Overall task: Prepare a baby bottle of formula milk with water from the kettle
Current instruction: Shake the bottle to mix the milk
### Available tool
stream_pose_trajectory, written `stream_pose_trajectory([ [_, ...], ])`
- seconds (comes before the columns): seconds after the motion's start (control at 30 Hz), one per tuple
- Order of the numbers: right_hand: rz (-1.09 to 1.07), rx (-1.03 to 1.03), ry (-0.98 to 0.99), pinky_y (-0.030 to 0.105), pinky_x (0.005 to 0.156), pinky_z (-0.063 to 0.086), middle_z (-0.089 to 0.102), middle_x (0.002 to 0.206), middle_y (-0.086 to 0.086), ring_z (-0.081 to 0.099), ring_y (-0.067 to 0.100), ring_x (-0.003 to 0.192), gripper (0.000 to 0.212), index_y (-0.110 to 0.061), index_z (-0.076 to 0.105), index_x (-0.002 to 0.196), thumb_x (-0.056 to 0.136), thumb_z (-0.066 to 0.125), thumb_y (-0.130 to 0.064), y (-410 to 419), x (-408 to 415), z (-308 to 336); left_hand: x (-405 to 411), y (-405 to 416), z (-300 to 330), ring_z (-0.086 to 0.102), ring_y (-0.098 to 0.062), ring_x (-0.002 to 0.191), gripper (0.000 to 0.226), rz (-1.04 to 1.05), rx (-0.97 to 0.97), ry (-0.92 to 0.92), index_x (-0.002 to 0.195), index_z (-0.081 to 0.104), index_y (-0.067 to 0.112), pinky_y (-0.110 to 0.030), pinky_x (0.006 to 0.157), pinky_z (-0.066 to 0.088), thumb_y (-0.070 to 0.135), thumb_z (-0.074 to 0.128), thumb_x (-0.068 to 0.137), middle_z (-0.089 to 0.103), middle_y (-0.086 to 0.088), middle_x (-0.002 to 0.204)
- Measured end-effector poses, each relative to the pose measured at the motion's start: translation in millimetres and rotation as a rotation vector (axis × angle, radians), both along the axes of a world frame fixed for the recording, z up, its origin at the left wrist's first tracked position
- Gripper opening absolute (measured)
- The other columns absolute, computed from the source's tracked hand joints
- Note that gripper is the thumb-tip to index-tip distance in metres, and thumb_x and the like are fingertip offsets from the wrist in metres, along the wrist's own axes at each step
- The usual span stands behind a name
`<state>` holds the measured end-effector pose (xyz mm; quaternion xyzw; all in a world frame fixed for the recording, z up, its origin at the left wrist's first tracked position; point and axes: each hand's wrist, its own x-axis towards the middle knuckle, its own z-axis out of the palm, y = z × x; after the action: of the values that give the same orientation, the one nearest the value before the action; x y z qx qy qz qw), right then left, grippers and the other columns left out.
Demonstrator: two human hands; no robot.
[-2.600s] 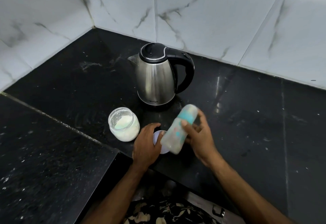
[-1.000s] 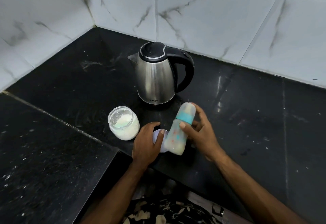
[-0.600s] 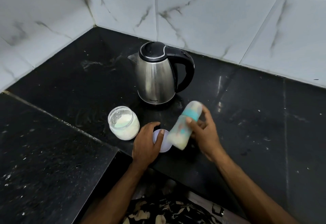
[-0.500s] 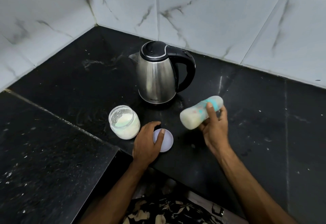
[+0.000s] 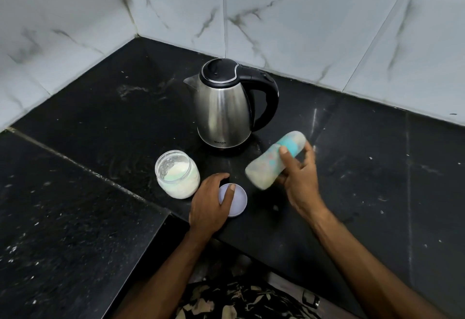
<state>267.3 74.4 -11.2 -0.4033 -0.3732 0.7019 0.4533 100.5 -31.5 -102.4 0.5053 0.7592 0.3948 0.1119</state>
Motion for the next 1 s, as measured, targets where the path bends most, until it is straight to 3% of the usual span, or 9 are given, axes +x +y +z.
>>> stream_pose_trajectory([
  [0.13, 0.358, 0.134, -0.217, 0.032, 0.065, 0.058, 0.065, 0.115, 0.012, 0.071, 0.022, 0.095, 0.062, -0.039, 0.045, 0.127, 0.076, 0.077, -0.025, -24.9, 5.0, -11.3, -1.2, 0.7, -1.8, 0.059, -0.010, 0.110, 0.047, -0.006, 0.004, -0.013, 0.120, 0.064, 0.018, -0.022, 0.094, 0.043, 0.051, 0.045, 0.092, 0.066, 0.006, 0.120],
  [0.2, 0.253, 0.122, -0.184, 0.035, 0.065, 0.059, 0.068, 0.111, 0.010, 0.071, 0.022, 0.093, 0.061, -0.035, 0.046, 0.128, 0.075, 0.077, -0.023, -17.8, 6.0, -9.9, -0.8, 0.5, -1.8, 0.058, -0.009, 0.111, 0.045, 0.001, 0.006, -0.007, 0.120, 0.064, 0.019, -0.025, 0.095, 0.045, 0.051, 0.045, 0.093, 0.066, 0.007, 0.120],
  [0.3, -0.087, -0.040, 0.053, 0.040, 0.065, 0.060, 0.071, 0.102, 0.000, 0.070, 0.019, 0.089, 0.062, -0.018, 0.045, 0.134, 0.077, 0.069, -0.027, 5.7, 9.5, -4.4, 0.6, -0.2, -0.1, 0.058, -0.007, 0.112, 0.043, 0.010, 0.003, 0.009, 0.120, 0.063, 0.021, -0.021, 0.095, 0.042, 0.050, 0.046, 0.093, 0.065, 0.009, 0.120],
  [0.4, -0.216, -0.119, 0.159, 0.034, 0.063, 0.058, 0.062, 0.118, 0.006, 0.067, 0.018, 0.094, 0.059, -0.015, 0.041, 0.140, 0.087, 0.064, -0.028, 7.1, 6.9, -7.3, 1.2, -0.2, 1.3, 0.057, -0.007, 0.112, 0.043, 0.009, -0.006, 0.007, 0.121, 0.063, 0.021, -0.017, 0.093, 0.038, 0.050, 0.046, 0.093, 0.065, 0.010, 0.120],
  [0.47, -0.057, -0.116, 0.065, 0.037, 0.064, 0.059, 0.064, 0.117, 0.009, 0.069, 0.022, 0.092, 0.061, -0.018, 0.043, 0.138, 0.083, 0.070, -0.025, -16.3, 0.3, -14.1, 0.3, -0.2, 0.8, 0.058, -0.008, 0.111, 0.043, 0.003, -0.006, 0.007, 0.121, 0.063, 0.020, -0.017, 0.093, 0.038, 0.049, 0.047, 0.093, 0.065, 0.008, 0.120],
  [0.57, 0.275, 0.128, -0.159, 0.034, 0.069, 0.059, 0.066, 0.114, 0.002, 0.070, 0.021, 0.097, 0.067, -0.027, 0.044, 0.135, 0.078, 0.078, -0.017, -40.4, -1.5, -19.5, -0.7, -0.2, 1.1, 0.057, -0.009, 0.113, 0.042, -0.005, -0.024, -0.030, 0.124, 0.061, 0.021, -0.024, 0.095, 0.042, 0.047, 0.050, 0.093, 0.065, 0.007, 0.122],
  [0.77, 0.125, 0.333, -0.264, 0.029, 0.082, 0.058, 0.060, 0.120, -0.002, 0.067, 0.010, 0.104, 0.084, -0.021, 0.027, 0.147, 0.081, 0.075, 0.000, 9.9, -5.6, 0.1, -0.4, -0.6, -0.9, 0.058, -0.009, 0.111, 0.044, -0.008, 0.017, 0.017, 0.121, 0.063, 0.019, -0.023, 0.095, 0.044, 0.049, 0.046, 0.094, 0.065, 0.007, 0.121],
  [0.87, 0.176, 0.474, -0.411, 0.026, 0.090, 0.054, 0.057, 0.123, -0.012, 0.064, 0.007, 0.109, 0.095, -0.024, 0.022, 0.150, 0.077, 0.081, -0.007, 35.3, -5.6, 3.4, -0.5, -0.6, -0.9, 0.058, -0.007, 0.111, 0.045, -0.003, 0.008, 0.021, 0.122, 0.062, 0.020, -0.019, 0.094, 0.040, 0.050, 0.045, 0.094, 0.065, 0.008, 0.121],
  [1.0, 0.269, 0.575, -0.559, 0.038, 0.100, 0.051, 0.050, 0.128, -0.026, 0.058, 0.006, 0.118, 0.100, -0.034, 0.021, 0.150, 0.074, 0.085, -0.024, 54.0, -9.7, -3.2, -0.7, -0.8, -0.3, 0.058, -0.008, 0.111, 0.045, -0.004, 0.005, 0.022, 0.121, 0.063, 0.020, -0.018, 0.094, 0.038, 0.051, 0.044, 0.094, 0.065, 0.008, 0.121],
])
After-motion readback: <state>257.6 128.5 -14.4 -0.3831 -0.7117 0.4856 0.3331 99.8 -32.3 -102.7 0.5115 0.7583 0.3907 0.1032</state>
